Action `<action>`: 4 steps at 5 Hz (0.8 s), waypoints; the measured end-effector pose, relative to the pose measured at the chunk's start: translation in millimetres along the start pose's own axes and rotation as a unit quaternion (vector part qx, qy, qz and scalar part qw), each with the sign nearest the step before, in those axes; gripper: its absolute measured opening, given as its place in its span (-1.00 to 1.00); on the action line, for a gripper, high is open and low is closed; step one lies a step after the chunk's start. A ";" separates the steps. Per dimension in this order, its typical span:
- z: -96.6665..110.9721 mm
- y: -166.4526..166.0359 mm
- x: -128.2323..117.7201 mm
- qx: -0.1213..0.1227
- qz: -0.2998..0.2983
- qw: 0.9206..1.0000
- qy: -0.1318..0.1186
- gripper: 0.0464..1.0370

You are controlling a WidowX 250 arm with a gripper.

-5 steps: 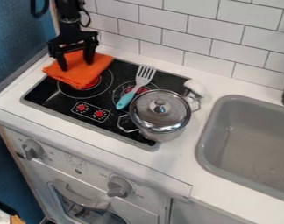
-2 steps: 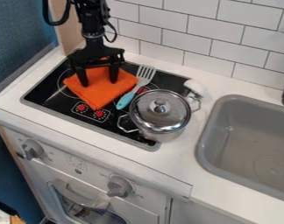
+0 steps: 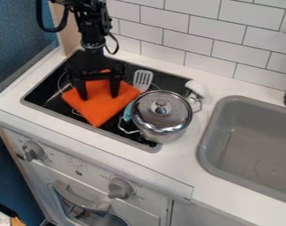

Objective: Move the orange cloth to the bottom corner of the burners

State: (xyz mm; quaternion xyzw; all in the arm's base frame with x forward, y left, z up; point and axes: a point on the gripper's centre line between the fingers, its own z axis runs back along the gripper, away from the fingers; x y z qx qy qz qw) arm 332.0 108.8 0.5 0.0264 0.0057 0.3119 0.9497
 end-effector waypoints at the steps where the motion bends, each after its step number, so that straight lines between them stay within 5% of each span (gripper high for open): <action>1: -2.6 3.8 -7.9 0.009 0.011 1.000 0.019 0.92; 4: -1.4 22.2 -22.5 0.052 0.030 0.997 0.038 0.92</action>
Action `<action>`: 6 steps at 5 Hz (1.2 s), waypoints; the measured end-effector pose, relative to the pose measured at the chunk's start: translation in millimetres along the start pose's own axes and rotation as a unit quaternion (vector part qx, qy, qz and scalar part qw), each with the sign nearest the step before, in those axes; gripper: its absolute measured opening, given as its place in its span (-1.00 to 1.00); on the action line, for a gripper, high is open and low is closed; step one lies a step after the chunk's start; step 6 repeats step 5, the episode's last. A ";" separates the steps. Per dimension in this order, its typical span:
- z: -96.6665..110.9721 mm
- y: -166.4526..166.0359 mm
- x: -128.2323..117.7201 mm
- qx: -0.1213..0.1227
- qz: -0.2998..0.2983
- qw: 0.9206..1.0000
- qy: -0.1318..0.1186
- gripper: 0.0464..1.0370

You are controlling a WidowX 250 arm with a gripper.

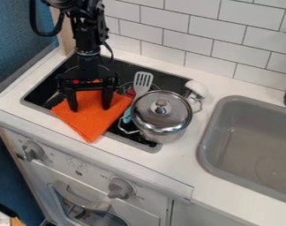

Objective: Move the orange cloth to the bottom corner of the burners

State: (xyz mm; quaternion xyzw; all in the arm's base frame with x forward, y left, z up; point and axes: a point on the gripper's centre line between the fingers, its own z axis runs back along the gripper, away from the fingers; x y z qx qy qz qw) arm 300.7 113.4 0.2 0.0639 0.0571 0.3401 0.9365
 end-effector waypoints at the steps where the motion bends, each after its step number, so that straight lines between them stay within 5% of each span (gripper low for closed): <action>1: -1.0 1.2 -3.1 0.001 0.001 1.000 0.003 0.92; 2: 1.0 -0.1 -1.0 -0.015 0.008 1.000 0.003 0.92; 4: 57.8 -2.1 14.5 -0.056 0.006 0.996 -0.076 0.92; 6: 73.2 0.6 19.1 -0.054 0.021 0.994 -0.088 0.92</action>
